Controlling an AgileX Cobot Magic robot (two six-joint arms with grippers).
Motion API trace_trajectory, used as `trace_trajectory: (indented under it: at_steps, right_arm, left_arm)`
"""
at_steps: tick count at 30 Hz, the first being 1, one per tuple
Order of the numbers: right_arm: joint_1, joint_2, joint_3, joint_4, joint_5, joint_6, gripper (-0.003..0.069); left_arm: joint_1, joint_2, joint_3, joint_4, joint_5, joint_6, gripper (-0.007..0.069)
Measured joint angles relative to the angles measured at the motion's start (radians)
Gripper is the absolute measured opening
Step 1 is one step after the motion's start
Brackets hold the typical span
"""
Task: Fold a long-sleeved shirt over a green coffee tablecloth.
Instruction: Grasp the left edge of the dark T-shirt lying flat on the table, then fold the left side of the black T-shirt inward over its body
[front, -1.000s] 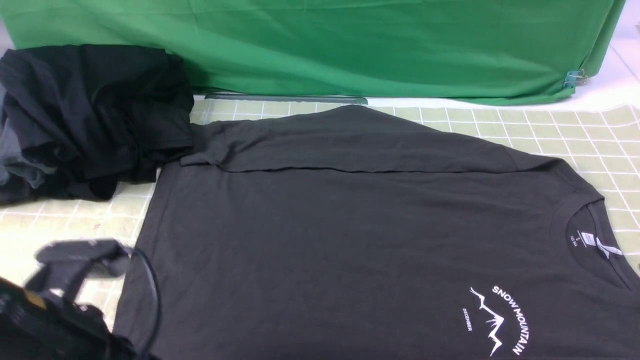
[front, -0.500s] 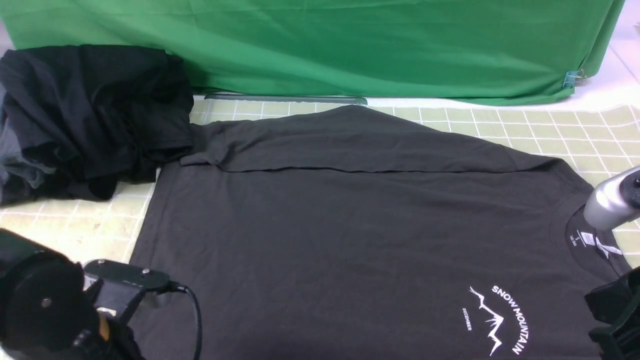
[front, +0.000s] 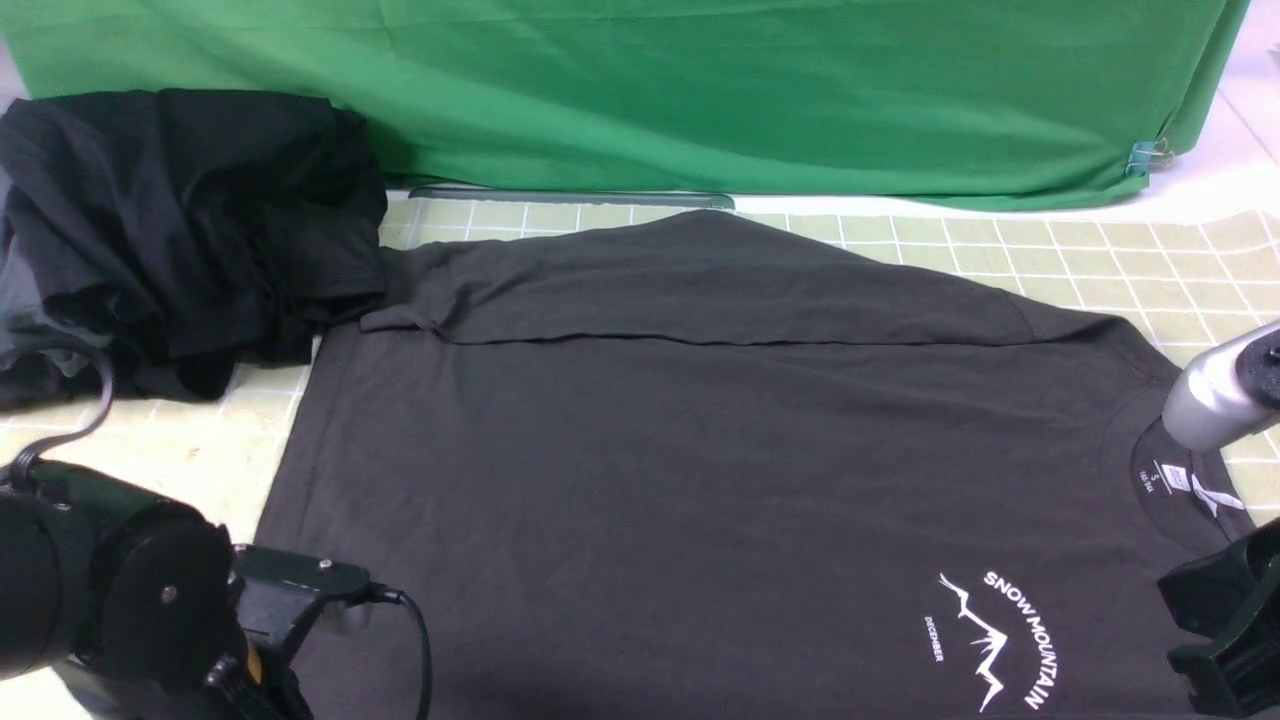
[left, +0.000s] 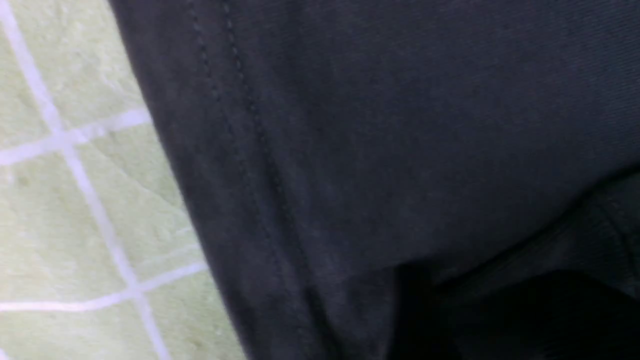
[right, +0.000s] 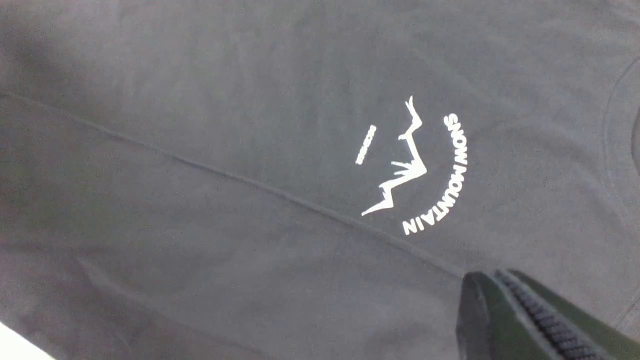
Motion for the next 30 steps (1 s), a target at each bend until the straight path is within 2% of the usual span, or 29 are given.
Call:
trace_trajectory:
  at_steps: [3,5,7,15,17,21,25,30]
  right_arm:
    - [0.000,0.000,0.001,0.000,-0.018,-0.001,-0.0002]
    - [0.000,0.000,0.001,0.000,-0.022,-0.006,-0.0002]
    - [0.000,0.000,0.001,0.000,-0.026,-0.009,-0.0002]
    - [0.000,0.000,0.005,0.000,-0.030,-0.021,-0.0002]
    - [0.000,0.000,0.005,0.000,-0.030,-0.022,-0.0001]
    - [0.000,0.000,0.005,0.001,-0.036,-0.022,-0.0001]
    - [0.000,0.000,0.006,0.032,-0.037,-0.040,-0.0001]
    - [0.000,0.002,-0.002,0.150,0.014,-0.167,0.0000]
  left_arm:
    - [0.000,0.000,-0.001,-0.032,0.020,0.000,0.0100]
    - [0.000,0.000,-0.001,-0.038,0.039,0.002,0.0036]
    - [0.000,-0.003,-0.002,-0.043,0.062,0.005,0.0017]
    - [0.000,-0.139,-0.057,-0.077,0.132,0.016,0.0011]
    - [0.000,-0.175,-0.130,-0.043,0.171,-0.009,0.0011]
    - [0.003,-0.169,-0.319,0.104,0.249,-0.080,0.0011]
    - [0.050,-0.096,-0.492,0.135,0.275,-0.090,0.0011]
    - [0.179,0.089,-0.699,0.136,0.279,-0.061,0.0011]
